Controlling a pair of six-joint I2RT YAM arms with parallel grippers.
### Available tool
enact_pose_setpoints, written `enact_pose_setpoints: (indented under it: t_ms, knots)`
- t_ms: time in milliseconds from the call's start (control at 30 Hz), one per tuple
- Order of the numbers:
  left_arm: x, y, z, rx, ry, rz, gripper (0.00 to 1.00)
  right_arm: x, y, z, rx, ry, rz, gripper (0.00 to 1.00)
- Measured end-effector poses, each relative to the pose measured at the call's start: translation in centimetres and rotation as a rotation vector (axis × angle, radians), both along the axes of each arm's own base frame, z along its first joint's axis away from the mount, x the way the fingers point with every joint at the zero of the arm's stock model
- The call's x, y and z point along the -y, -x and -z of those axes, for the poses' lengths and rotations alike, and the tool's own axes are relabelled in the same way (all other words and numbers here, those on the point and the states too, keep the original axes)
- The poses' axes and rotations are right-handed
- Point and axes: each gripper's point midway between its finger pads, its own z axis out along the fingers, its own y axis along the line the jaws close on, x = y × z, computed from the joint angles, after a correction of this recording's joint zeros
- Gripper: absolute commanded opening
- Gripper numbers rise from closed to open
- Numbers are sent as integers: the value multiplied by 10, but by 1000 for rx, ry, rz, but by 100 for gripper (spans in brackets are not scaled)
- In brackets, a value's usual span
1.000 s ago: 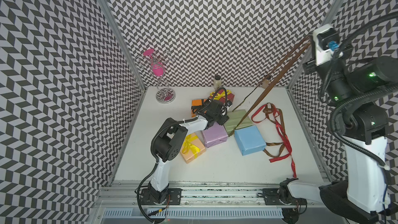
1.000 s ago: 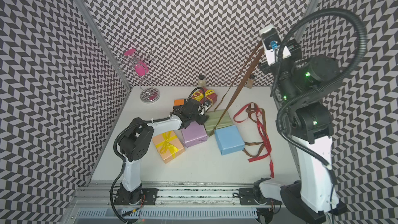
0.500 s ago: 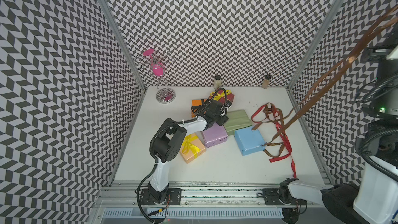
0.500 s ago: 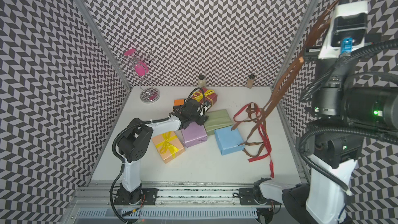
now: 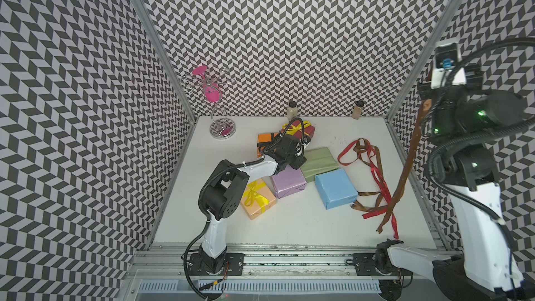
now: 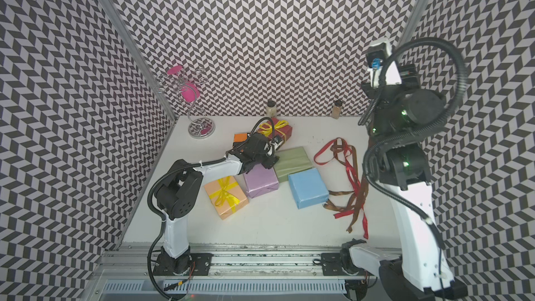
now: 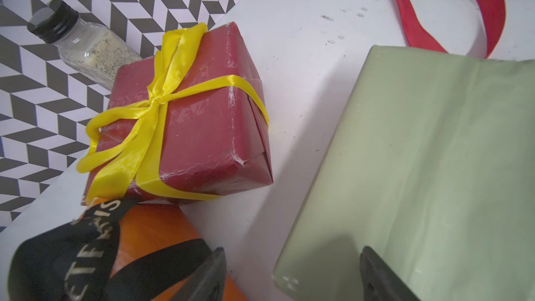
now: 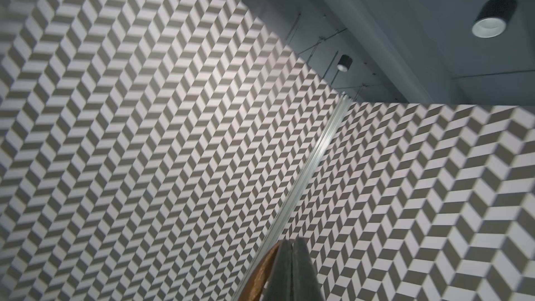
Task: Untie the ribbon bows on the gift boxes
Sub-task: Place the ribbon at the center of the board.
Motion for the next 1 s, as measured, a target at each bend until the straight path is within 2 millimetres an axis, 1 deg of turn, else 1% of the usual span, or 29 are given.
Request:
enact_pose_setpoints:
  t_ms: [33, 100, 133, 200, 233, 300, 400, 433, 467, 533, 600, 667, 700, 767, 867, 933, 967, 1000]
  knots:
    - [0, 0, -4, 3, 2, 0, 74, 9, -18, 17, -42, -15, 2, 0]
    - [-1, 1, -15, 13, 13, 1, 74, 31, -55, 63, -149, -61, 3, 0]
    - [-2, 2, -21, 17, 16, 1, 74, 39, -68, 84, -196, -84, 0, 0]
    - [-4, 3, -35, 31, 28, -1, 74, 51, -95, 136, -314, -146, -24, 0]
    - [-6, 3, -41, 38, 35, -2, 74, 52, -103, 155, -356, -171, -39, 0]
    - [-9, 3, -57, 58, 53, -4, 74, 47, -122, 196, -456, -223, -95, 0]
    - [-15, 2, -81, 86, 78, -11, 74, 36, -148, 247, -580, -296, -169, 0]
    - [-18, 1, -88, 96, 85, -15, 74, 34, -155, 262, -610, -315, -184, 0]
    - [-21, 0, -95, 106, 92, -21, 75, 32, -163, 282, -650, -341, -196, 0]
    - [-31, -1, -107, 118, 100, -35, 75, 31, -176, 323, -731, -386, -204, 0]
    - [-45, -3, -121, 134, 111, -55, 75, 33, -185, 366, -815, -429, -192, 0]
    - [-65, -3, -135, 152, 124, -84, 75, 39, -191, 407, -891, -472, -160, 0]
    - [-75, -2, -141, 161, 131, -99, 76, 42, -194, 422, -917, -489, -146, 0]
    - [-103, 0, -151, 177, 144, -137, 76, 51, -197, 449, -958, -529, -107, 0]
    - [-141, 4, -156, 185, 148, -196, 76, 64, -198, 472, -987, -563, -62, 0]
    - [-162, 6, -152, 175, 143, -233, 76, 67, -198, 479, -999, -572, -51, 0]
    - [-171, 8, -147, 165, 138, -247, 76, 68, -198, 481, -1002, -573, -53, 5]
    - [-177, 11, -143, 154, 135, -255, 76, 66, -198, 481, -1005, -572, -65, 14]
